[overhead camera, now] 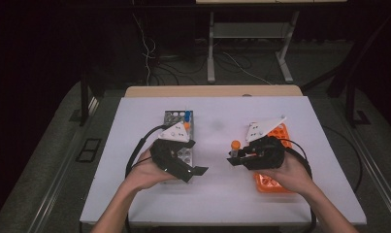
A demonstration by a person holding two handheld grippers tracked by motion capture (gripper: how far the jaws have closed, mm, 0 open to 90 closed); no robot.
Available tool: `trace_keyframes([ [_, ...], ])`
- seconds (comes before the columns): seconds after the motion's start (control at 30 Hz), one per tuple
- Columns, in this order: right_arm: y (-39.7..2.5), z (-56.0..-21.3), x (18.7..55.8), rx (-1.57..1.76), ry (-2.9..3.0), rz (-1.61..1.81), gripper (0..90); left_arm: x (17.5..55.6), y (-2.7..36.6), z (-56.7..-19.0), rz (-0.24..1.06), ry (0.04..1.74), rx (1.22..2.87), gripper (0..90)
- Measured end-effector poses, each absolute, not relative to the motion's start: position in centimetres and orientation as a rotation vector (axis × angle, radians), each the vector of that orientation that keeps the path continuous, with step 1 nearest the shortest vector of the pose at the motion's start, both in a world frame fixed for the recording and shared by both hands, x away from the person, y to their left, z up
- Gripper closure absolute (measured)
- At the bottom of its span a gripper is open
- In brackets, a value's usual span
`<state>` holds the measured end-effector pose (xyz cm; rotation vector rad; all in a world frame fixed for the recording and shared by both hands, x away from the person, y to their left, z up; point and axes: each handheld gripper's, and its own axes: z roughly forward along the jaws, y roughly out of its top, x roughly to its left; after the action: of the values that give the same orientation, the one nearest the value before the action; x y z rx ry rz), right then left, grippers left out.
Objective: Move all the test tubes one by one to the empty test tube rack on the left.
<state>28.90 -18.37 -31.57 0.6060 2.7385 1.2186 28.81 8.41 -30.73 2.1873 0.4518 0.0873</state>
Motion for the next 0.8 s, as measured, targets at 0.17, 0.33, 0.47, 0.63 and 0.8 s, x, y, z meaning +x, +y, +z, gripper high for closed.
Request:
trace_keyframes([
  [0.17, -17.2, -32.0, 28.9, 0.574, 2.764, 1.211, 74.3, 29.5, 7.4, -30.0, 0.074, 0.418, 2.2, 15.0],
  [0.33, -16.2, -32.3, 28.9, 0.557, 2.785, 1.204, 74.3, 30.0, 6.8, -29.3, 0.053, 0.384, 2.207, 20.0],
  [0.47, -15.7, -32.6, 29.0, 0.538, 2.797, 1.206, 74.2, 30.2, 6.2, -28.9, 0.03, 0.352, 2.211, 27.7],
  [0.63, -15.0, -32.8, 29.1, 0.527, 2.806, 1.205, 74.3, 30.5, 5.3, -28.8, 0.012, 0.3, 2.234, 39.2],
  [0.8, -14.6, -33.0, 29.2, 0.52, 2.812, 1.204, 74.2, 30.5, 4.8, -29.0, 0.0, 0.268, 2.249, 51.9],
])
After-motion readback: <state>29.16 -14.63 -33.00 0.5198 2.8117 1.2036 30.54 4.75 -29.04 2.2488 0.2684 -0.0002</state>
